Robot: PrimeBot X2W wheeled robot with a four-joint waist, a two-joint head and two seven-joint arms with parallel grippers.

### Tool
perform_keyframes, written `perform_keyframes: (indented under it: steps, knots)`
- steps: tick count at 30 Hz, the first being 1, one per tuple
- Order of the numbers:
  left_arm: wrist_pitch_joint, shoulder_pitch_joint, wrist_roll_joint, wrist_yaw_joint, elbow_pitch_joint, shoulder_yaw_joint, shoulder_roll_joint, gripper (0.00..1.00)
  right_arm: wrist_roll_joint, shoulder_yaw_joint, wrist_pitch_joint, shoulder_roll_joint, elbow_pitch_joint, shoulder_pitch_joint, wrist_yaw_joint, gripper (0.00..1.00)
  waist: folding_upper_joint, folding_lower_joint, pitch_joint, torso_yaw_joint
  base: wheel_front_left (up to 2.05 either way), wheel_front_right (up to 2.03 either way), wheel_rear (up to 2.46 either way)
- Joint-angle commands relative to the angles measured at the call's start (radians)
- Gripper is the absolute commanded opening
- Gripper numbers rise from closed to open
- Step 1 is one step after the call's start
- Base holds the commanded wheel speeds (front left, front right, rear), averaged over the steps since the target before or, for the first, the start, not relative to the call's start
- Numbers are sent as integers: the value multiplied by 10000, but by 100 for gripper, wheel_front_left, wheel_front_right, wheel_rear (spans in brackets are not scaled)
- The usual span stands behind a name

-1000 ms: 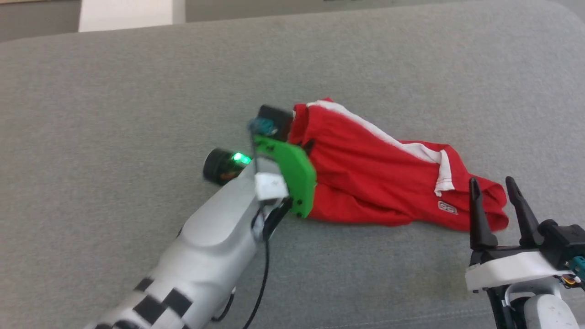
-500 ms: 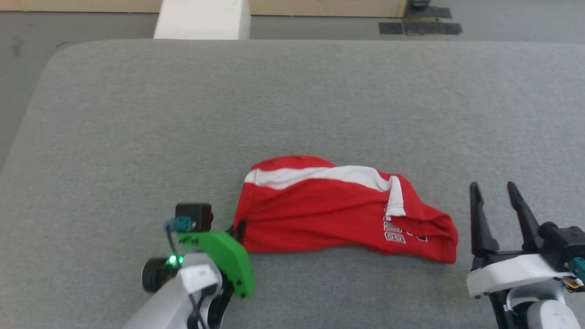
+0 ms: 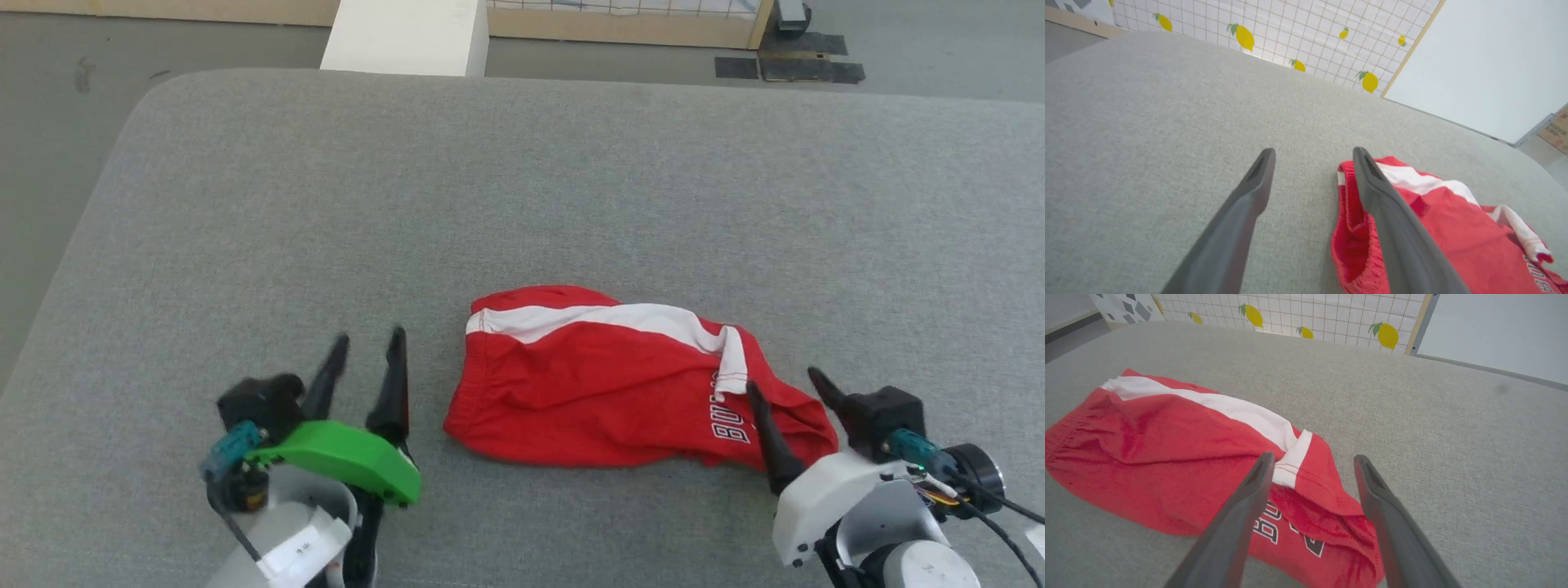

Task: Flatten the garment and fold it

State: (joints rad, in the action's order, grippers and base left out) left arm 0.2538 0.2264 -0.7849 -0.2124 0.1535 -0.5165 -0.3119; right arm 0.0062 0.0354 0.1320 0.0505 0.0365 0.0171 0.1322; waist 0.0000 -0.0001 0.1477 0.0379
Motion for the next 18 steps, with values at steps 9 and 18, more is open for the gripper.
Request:
perform_keyframes:
  steps: [9, 18]
  knots:
    - [77, -781, 2312, 1125, -808, 2212, 1370, 100, -438, 456, 1931, -3, 348, 703, -15, 100, 0, 1, 405, 310, 0, 0, 0]
    - [79, -934, 3178, 2057, -402, 3126, 2165, 100, -615, 186, 2524, -3, 770, 1252, -15, 0, 0, 1, 550, 552, 0, 0, 0]
